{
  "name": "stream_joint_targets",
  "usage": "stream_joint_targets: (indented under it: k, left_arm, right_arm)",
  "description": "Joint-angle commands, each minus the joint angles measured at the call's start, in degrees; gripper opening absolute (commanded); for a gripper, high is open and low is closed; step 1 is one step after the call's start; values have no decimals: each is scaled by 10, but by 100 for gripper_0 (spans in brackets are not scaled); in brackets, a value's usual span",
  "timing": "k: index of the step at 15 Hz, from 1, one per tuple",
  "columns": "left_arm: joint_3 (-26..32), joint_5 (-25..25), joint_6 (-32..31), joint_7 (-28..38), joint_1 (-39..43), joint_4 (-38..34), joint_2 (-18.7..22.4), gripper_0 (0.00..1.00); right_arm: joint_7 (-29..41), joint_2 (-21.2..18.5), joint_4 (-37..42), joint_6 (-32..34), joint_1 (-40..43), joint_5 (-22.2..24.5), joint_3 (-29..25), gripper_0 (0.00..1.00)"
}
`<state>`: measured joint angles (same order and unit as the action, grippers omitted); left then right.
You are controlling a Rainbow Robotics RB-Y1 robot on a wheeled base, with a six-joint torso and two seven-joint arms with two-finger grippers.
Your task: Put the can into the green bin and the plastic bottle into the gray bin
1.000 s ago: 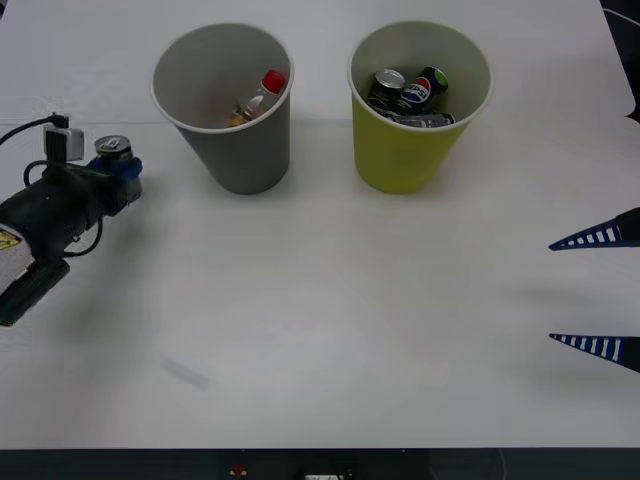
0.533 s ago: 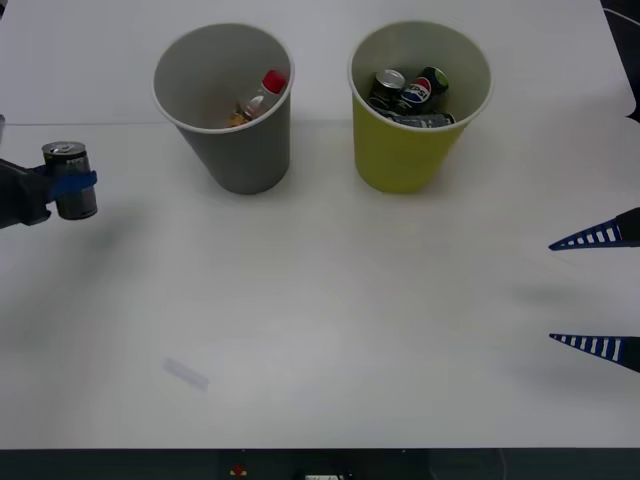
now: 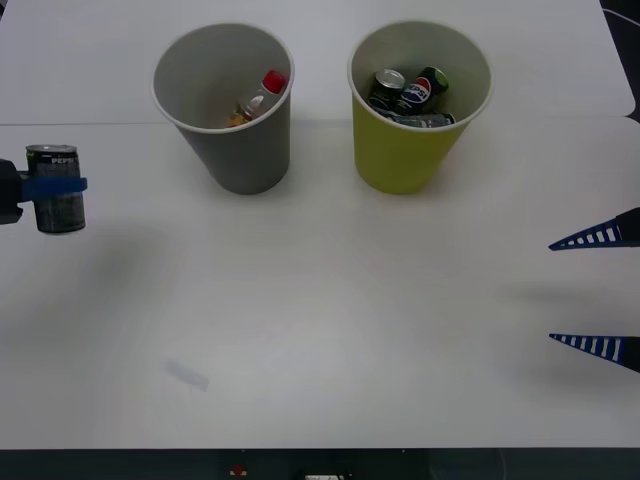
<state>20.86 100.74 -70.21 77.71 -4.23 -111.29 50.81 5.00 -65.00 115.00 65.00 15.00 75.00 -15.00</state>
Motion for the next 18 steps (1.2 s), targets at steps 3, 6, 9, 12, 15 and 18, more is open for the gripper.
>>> stream_joint_targets:
  k: [3, 6, 9, 12, 15, 18]
  left_arm:
    - [1, 24, -52, 38, -17, -75, 0, 0]
    - [5, -5, -107, 38, -42, -100, 0, 0]
    - [6, -33, -184, 38, -99, -106, -1, 0]
    - [-26, -43, -198, 38, -166, -104, -2, 0]
    - [-99, -58, -198, 37, -264, -51, -12, 0]
    - [-166, -49, -198, 36, -381, 23, -44, 0]
  right_arm:
    - [0, 0, 0, 0, 0, 0, 0, 100]
    - [0, 0, 0, 0, 0, 0, 0, 100]
    - [0, 0, 0, 0, 0, 0, 0, 100]
    - [0, 0, 0, 0, 0, 0, 0, 100]
    - [0, 0, 0, 0, 0, 0, 0, 100]
    - [0, 0, 0, 0, 0, 0, 0, 100]
